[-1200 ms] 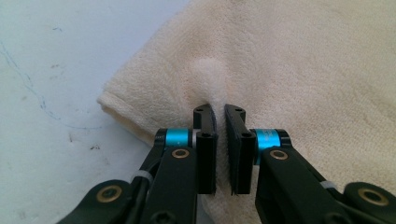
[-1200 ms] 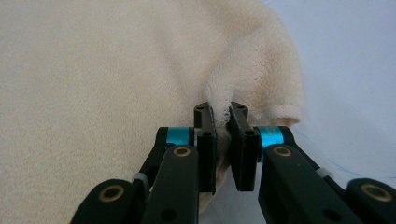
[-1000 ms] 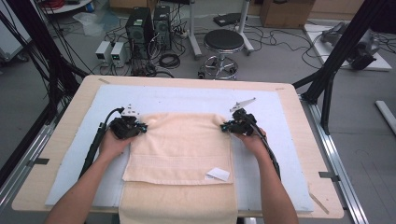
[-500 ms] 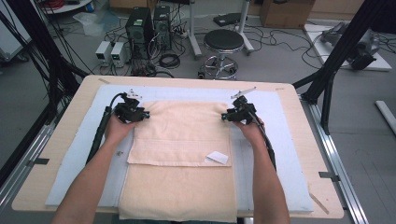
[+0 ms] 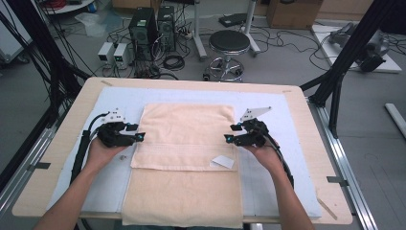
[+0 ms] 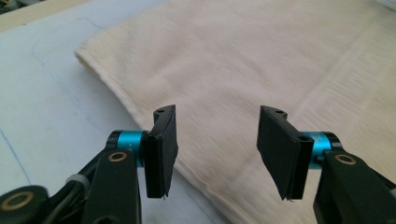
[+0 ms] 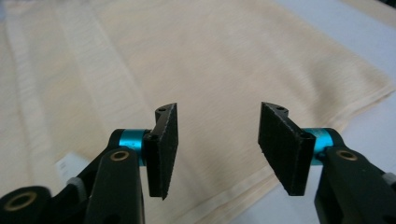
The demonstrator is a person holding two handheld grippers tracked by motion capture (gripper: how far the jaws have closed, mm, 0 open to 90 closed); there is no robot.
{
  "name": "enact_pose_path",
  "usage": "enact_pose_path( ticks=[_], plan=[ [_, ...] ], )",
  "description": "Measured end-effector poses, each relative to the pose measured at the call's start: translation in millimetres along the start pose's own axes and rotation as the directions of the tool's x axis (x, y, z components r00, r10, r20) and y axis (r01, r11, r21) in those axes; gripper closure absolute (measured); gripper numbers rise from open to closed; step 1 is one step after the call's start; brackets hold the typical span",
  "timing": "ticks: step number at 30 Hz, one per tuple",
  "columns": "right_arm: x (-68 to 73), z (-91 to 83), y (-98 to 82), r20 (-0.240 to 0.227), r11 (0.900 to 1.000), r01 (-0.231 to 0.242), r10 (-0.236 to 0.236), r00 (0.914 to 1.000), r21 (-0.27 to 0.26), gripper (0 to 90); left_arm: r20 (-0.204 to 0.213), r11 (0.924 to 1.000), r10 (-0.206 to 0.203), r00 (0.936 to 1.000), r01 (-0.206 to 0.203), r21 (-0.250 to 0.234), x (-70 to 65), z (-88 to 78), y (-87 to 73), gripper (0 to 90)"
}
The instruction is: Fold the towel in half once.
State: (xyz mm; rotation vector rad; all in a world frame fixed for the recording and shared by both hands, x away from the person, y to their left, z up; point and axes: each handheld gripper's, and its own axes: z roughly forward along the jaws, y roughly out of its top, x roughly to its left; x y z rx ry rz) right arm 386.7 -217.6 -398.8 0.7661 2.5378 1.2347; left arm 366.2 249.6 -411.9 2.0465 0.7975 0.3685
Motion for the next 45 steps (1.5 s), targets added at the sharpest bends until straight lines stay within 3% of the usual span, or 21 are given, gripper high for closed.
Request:
enact_pose_path(
  ticks=[1,3,4,7,10,15,21,27,29,33,36,45],
  plan=[
    [6.2,-1.4,-2.8,-0.009,1.000,0.011,-0.011,0.9999,-0.004,45.2,0.011,0.9999,0.011,0.9999,-0.011,-0.007,-4.7,-2.9,-2.6,46.7],
    [17.5,-2.5,-3.4,-0.049,0.998,0.018,-0.015,0.9987,0.059,42.3,0.038,0.9995,0.029,0.9989,-0.028,-0.013,-12.8,-8.0,-7.7,45.4],
    [22.5,-3.0,-3.4,-0.061,0.996,0.047,-0.043,0.9972,0.071,42.3,0.055,0.9992,0.040,0.9977,-0.040,0.002,-16.8,-9.9,-9.6,45.0],
    [37.8,-8.7,-9.1,-0.065,0.996,0.085,-0.084,0.9944,0.021,44.2,0.080,0.9981,0.061,0.9950,-0.062,0.002,-29.0,-14.9,-18.0,43.7],
    [45.4,-10.6,-20.2,-0.070,0.996,0.091,-0.089,0.9935,0.017,44.1,0.096,0.9968,0.079,0.9922,-0.080,0.006,-38.1,-19.5,-27.2,43.2],
    [52.3,-9.1,-38.0,-0.077,0.994,0.101,-0.097,0.9923,0.052,44.0,0.121,0.9937,0.105,0.9871,-0.109,0.027,-49.1,-22.1,-38.0,41.5],
    [61.2,-2.0,-49.2,-0.105,0.985,0.149,-0.139,0.9847,0.092,44.3,0.160,0.9861,0.139,0.9773,-0.151,0.069,-56.0,-19.1,-45.5,45.0],
    [60.7,2.2,-50.8,-0.097,0.983,0.157,-0.148,0.9843,0.094,56.1,0.134,0.9821,0.153,0.9792,-0.166,0.090,-54.6,-14.6,-46.5,55.8],
    [59.3,1.7,-50.5,-0.089,0.984,0.155,-0.147,0.9851,0.091,66.0,0.116,0.9845,0.135,0.9840,-0.147,0.096,-54.2,-14.3,-44.1,61.7],
    [56.3,-0.9,-48.9,-0.107,0.989,0.133,-0.125,0.9864,0.071,80.3,0.099,0.9856,0.137,0.9857,-0.145,0.087,-54.0,-14.8,-41.8,77.3],
    [55.0,-2.3,-46.7,-0.113,0.990,0.129,-0.121,0.9862,0.064,82.8,0.097,0.9855,0.140,0.9854,-0.148,0.082,-54.0,-16.0,-40.1,86.1],
    [54.3,-17.9,-35.7,-0.141,0.995,0.098,-0.092,0.9858,0.034,85.0,0.093,0.9909,0.133,0.9868,-0.134,0.010,-53.7,-34.0,-30.8,87.8]
  ],
)
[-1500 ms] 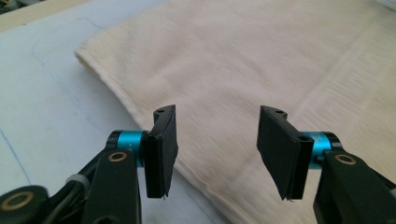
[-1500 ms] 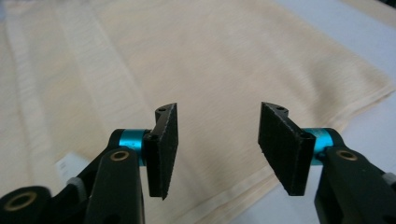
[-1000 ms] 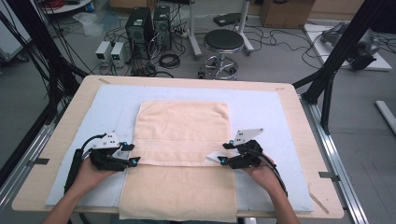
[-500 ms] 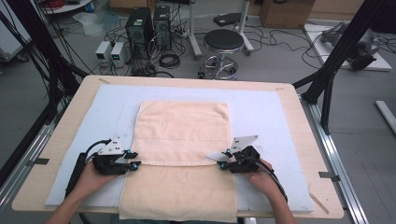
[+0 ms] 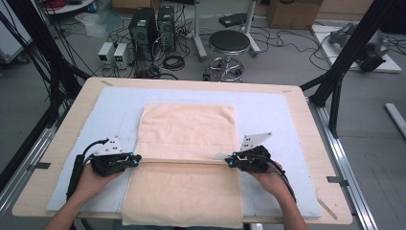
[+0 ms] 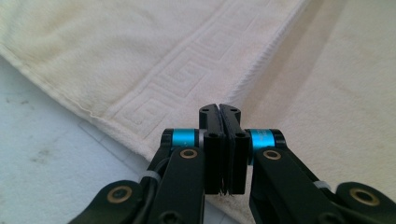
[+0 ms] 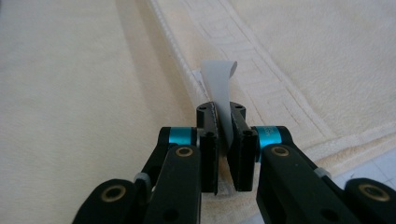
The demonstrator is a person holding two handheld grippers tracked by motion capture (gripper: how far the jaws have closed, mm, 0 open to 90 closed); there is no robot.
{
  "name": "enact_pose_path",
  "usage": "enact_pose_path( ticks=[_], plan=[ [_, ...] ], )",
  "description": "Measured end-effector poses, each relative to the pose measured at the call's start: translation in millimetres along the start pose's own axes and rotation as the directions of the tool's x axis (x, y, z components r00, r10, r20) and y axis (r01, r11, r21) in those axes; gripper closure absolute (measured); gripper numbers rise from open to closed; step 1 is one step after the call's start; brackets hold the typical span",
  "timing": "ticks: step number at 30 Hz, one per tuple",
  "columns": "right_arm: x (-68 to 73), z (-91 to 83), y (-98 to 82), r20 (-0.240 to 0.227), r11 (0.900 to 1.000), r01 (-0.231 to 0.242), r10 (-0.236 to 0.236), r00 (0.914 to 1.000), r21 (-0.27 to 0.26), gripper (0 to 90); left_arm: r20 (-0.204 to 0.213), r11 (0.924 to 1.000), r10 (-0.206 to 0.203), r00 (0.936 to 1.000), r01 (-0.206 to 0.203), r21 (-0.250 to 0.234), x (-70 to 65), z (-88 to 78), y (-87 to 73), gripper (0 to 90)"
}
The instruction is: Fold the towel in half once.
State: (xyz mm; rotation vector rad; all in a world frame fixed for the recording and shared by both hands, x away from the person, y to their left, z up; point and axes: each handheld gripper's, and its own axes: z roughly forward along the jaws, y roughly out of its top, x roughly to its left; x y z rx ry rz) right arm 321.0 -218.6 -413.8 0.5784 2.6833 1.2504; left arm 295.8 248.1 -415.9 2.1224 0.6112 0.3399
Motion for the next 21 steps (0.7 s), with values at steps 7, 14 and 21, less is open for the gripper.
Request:
enact_pose_path(
  ticks=[7,14,21],
  plan=[
    [21.5,-19.4,4.3,-0.020,0.999,0.031,-0.031,0.9993,-0.017,85.2,0.020,0.9984,0.041,0.9990,-0.040,-0.039,-21.1,-22.5,1.8,87.8],
    [62.3,-37.6,-5.8,-0.052,0.998,0.062,-0.063,0.9967,-0.022,85.2,0.057,0.9964,0.082,0.9950,-0.080,-0.026,-55.3,-42.0,-12.0,87.8],
    [102.9,-45.6,-22.2,-0.104,0.994,0.107,-0.107,0.9888,-0.002,88.1,0.093,0.9948,0.101,0.9906,-0.101,0.004,-84.8,-53.4,-26.6,87.8]
  ],
)
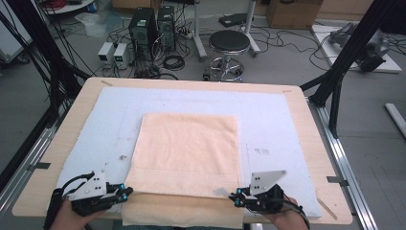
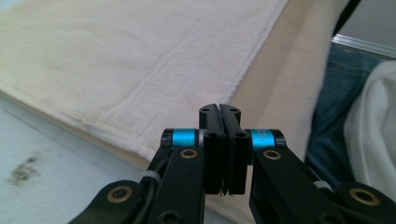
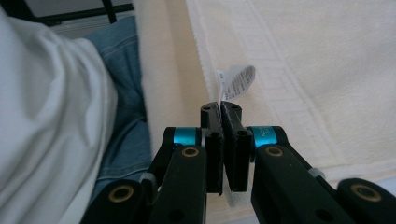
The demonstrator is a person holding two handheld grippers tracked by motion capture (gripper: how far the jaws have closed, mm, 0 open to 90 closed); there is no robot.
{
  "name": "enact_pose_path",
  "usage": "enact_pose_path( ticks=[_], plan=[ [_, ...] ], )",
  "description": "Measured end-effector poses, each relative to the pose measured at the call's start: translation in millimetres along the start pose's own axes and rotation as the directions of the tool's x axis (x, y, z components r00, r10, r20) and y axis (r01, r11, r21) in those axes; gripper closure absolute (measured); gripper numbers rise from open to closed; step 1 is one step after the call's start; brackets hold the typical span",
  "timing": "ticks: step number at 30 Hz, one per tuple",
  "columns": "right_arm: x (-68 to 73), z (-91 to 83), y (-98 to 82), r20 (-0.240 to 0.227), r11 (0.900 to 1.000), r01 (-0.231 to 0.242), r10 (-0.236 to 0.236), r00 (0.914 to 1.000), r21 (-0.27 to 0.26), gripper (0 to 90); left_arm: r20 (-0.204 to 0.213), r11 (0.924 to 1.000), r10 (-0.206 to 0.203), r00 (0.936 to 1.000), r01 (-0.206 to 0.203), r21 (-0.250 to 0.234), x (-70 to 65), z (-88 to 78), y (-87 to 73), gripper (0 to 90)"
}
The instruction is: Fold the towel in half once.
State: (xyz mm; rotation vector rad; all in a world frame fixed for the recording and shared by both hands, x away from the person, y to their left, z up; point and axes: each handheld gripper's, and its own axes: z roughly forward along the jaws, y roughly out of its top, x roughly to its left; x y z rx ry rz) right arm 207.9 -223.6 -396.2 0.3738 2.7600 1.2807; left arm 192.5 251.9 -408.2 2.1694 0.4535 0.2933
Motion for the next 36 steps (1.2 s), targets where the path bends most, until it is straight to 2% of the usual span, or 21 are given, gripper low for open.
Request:
enact_pose_path(
  ticks=[2,4,5,7,8,10,12,13,18,20,21,23,28,30,33,36],
  plan=[
    [7.2,1.5,-3.9,-0.021,1.000,-0.007,0.007,0.9998,0.005,88.1,0.013,0.9999,-0.003,0.9999,0.003,0.013,-5.7,0.1,-5.0,87.8],
    [9.6,5.4,-7.4,-0.022,1.000,0.007,-0.007,0.9997,0.023,86.9,0.042,0.9996,-0.005,0.9991,0.004,0.029,-8.6,3.0,-10.1,86.4],
    [8.6,7.1,-8.7,-0.033,1.000,-0.003,0.004,0.9995,0.025,83.0,0.056,0.9993,-0.007,0.9984,0.005,0.038,-8.6,4.2,-12.0,82.2],
    [2.8,9.4,-10.0,-0.034,0.999,-0.038,0.039,0.9987,0.014,74.5,0.051,0.9985,-0.025,0.9984,0.022,0.051,-5.9,6.2,-13.1,65.1],
    [-1.8,10.3,-10.6,-0.043,0.998,-0.055,0.055,0.9976,-0.001,70.8,0.052,0.9987,-0.025,0.9983,0.023,0.046,-4.3,6.6,-12.7,63.7],
    [-11.0,12.6,-11.1,-0.041,0.995,-0.097,0.096,0.9945,-0.013,66.8,0.029,0.9990,-0.024,0.9993,0.023,0.037,0.5,6.8,-9.0,59.9],
    [-21.7,15.9,-10.3,-0.004,0.994,-0.111,0.111,0.9938,-0.011,63.1,0.007,0.9991,-0.038,0.9993,0.038,0.021,7.2,8.0,-3.8,53.7],
    [-27.6,17.8,-9.6,-0.003,0.993,-0.121,0.121,0.9926,-0.017,61.3,0.002,0.9990,-0.042,0.9991,0.042,0.013,11.8,8.6,-0.8,51.2],
    [-51.7,22.0,-2.2,0.029,0.990,-0.135,0.136,0.9903,-0.036,50.4,-0.057,0.9977,-0.066,0.9962,0.065,-0.020,36.7,15.2,12.9,44.6],
    [-61.9,21.3,1.1,0.071,0.991,-0.132,0.134,0.9885,-0.030,48.7,-0.091,0.9961,-0.086,0.9922,0.083,-0.028,49.4,20.8,16.2,44.6],
    [-68.0,20.9,2.1,0.080,0.991,-0.132,0.134,0.9877,-0.030,48.0,-0.097,0.9954,-0.094,0.9908,0.092,-0.028,56.2,23.8,17.5,44.3],
    [-80.0,20.3,3.2,0.127,0.991,-0.126,0.131,0.9833,-0.043,47.4,-0.117,0.9932,-0.114,0.9865,0.111,-0.032,69.4,31.7,19.7,44.5],
    [-110.0,19.8,11.4,0.184,0.990,-0.135,0.141,0.9727,-0.047,46.4,-0.141,0.9888,-0.149,0.9788,0.147,-0.024,98.6,54.1,26.6,44.4],
    [-123.0,22.6,15.7,0.217,0.990,-0.138,0.142,0.9657,-0.032,44.7,-0.157,0.9872,-0.159,0.9748,0.154,-0.039,108.6,62.2,28.6,44.4],
    [-145.5,27.7,20.0,0.243,0.984,-0.174,0.178,0.9536,-0.036,43.7,-0.179,0.9791,-0.203,0.9627,0.199,-0.045,123.8,73.2,28.0,44.4],
    [-166.6,35.0,21.9,0.266,0.981,-0.189,0.192,0.9446,-0.037,41.8,-0.212,0.9742,-0.226,0.9509,0.220,-0.052,137.5,80.7,28.1,44.7]
  ],
)
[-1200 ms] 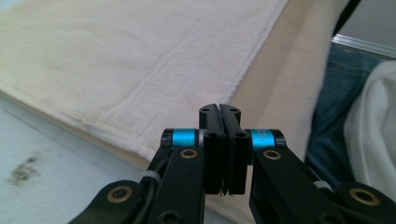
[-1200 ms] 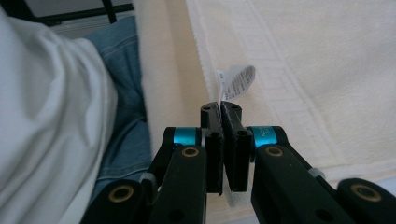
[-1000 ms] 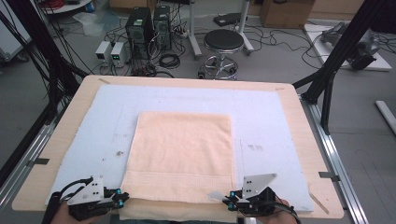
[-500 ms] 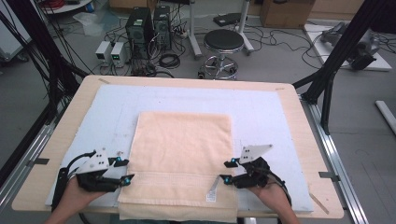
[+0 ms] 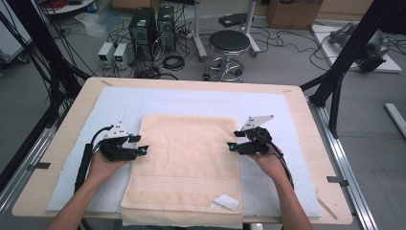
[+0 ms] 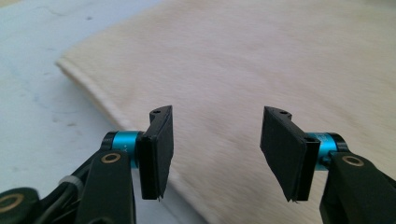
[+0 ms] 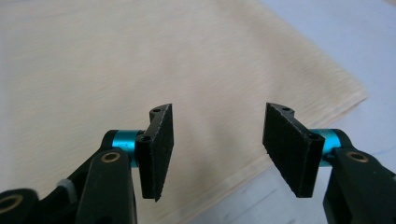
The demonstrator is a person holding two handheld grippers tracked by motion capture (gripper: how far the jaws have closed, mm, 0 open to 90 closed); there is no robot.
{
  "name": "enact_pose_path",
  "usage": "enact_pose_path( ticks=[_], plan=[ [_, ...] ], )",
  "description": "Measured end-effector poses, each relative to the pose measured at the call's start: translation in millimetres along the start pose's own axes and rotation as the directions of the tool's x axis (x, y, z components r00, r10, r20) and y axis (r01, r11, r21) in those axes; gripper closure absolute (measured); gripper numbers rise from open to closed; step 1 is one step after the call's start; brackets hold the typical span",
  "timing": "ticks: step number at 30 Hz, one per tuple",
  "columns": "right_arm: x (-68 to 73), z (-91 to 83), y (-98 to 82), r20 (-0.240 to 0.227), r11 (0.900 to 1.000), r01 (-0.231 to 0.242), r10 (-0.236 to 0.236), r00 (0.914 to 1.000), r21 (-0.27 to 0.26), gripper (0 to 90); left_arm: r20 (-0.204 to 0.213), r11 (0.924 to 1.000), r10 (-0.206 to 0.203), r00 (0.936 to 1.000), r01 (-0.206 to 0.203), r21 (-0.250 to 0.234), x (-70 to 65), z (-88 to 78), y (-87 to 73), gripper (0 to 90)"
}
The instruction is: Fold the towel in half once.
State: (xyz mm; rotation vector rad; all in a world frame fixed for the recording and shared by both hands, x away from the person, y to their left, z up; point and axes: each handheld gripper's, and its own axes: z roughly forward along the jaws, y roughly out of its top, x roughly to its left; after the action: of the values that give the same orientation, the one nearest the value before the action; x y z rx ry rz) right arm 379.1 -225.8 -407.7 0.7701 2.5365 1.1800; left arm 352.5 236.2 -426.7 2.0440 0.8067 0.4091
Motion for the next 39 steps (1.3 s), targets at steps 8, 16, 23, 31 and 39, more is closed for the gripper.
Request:
enact_pose_path(
  ticks=[8,16,23,31,39],
  plan=[
    [-27.1,24.9,1.1,0.073,0.999,-0.027,0.024,0.9970,0.039,38.9,-0.009,0.9968,-0.049,0.9987,0.050,0.062,22.6,20.1,4.2,44.9],
    [-29.6,39.3,-5.3,0.044,0.992,-0.074,0.070,0.9966,0.105,46.0,-0.021,0.9957,-0.040,0.9990,0.042,0.083,21.9,28.2,0.3,50.0],
    [-31.3,40.0,-2.5,0.021,0.989,-0.093,0.091,0.9956,0.118,68.6,-0.036,0.9975,-0.026,0.9990,0.029,0.065,17.4,33.0,1.8,74.6],
    [-32.5,40.9,-0.8,-0.018,0.989,-0.100,0.103,0.9946,0.113,84.0,-0.042,0.9973,-0.043,0.9982,0.046,0.057,19.1,34.0,2.8,84.0],
    [-50.0,48.6,10.0,0.040,0.986,-0.130,0.126,0.9912,0.103,84.3,-0.114,0.9947,-0.045,0.9925,0.055,0.087,33.1,51.6,20.9,84.7]
  ],
)
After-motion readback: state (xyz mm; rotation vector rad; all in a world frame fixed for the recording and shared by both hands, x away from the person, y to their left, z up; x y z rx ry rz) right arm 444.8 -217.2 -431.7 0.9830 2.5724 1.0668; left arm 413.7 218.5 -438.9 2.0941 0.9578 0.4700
